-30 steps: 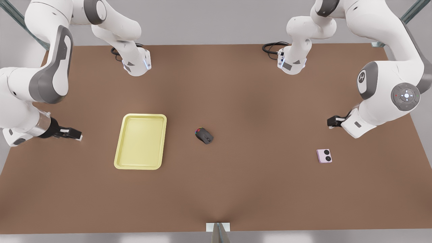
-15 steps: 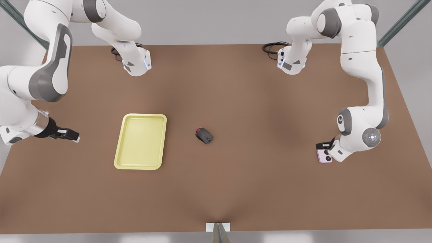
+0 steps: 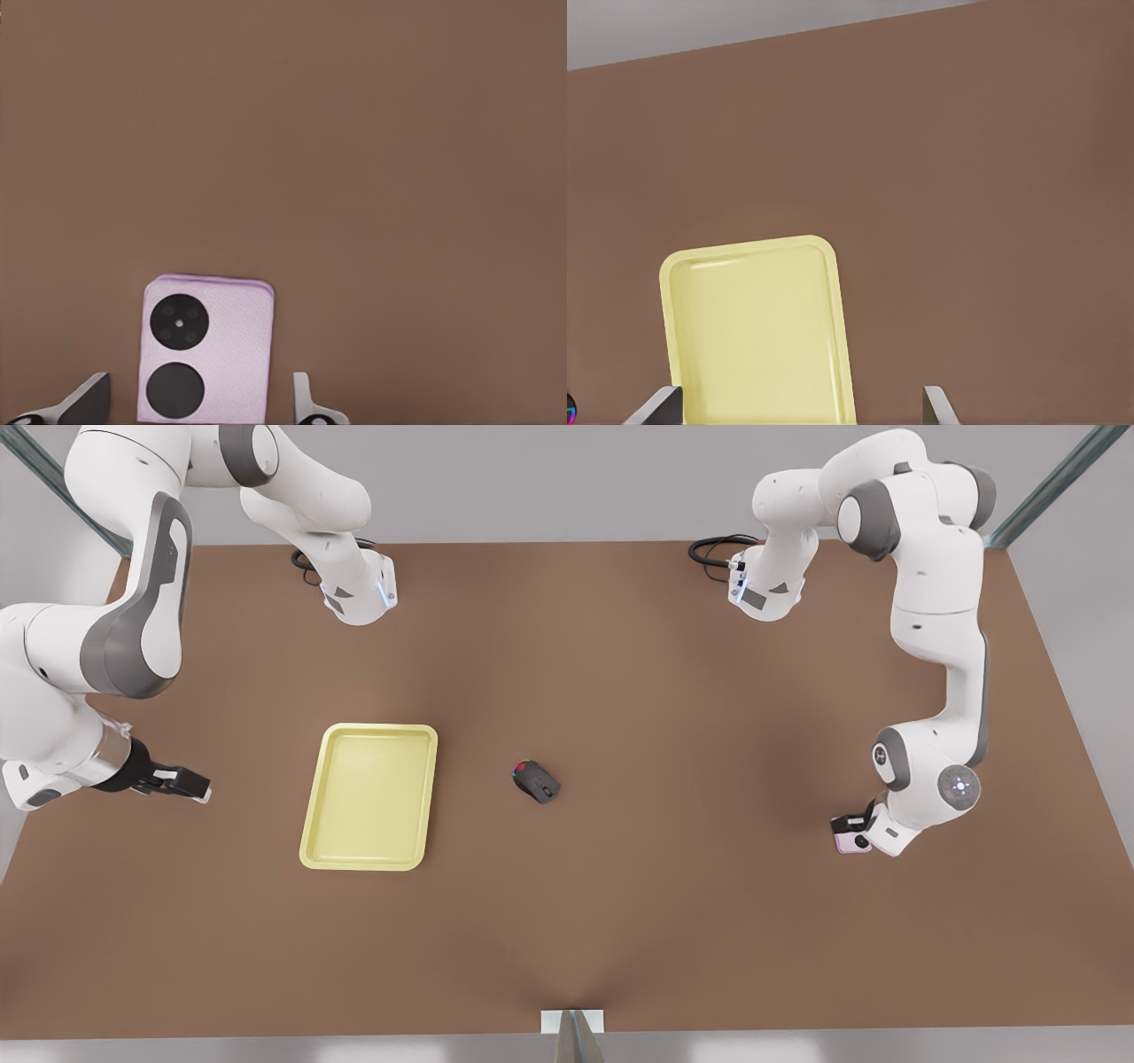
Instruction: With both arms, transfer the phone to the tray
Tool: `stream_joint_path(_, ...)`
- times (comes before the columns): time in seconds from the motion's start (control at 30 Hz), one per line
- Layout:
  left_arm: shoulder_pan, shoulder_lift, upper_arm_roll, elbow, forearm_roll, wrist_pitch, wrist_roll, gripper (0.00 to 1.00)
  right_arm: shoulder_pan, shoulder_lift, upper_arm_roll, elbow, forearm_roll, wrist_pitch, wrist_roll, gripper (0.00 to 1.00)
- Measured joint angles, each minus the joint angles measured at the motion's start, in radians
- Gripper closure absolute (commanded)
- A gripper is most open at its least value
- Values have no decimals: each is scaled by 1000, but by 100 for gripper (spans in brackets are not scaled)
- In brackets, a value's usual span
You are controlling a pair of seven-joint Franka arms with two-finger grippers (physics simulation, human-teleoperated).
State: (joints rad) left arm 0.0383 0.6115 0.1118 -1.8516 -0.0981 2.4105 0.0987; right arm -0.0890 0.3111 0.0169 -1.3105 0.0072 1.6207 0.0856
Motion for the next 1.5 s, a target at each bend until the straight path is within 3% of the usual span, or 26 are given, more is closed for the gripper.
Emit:
stream_joint_path(0.33,5,49,0,1,-1,37,40,0,0,0,0,0,0,1,2,0)
stream_joint_path(0.43,5,55,0,1,-1,41,48,9,0,0,0,0,0,1,3,0)
stream_joint_path(0.73,5,61,1,4,-1,46,66,9,0,0,0,0,0,1,4,0)
stream_joint_path(1.13,5,60,0,4,4,47,76,22,0,0,0,0,1,1,5,0)
stream_joint_path(1.5,3,55,0,9,7,43,75,24,0,0,0,0,1,1,5,0)
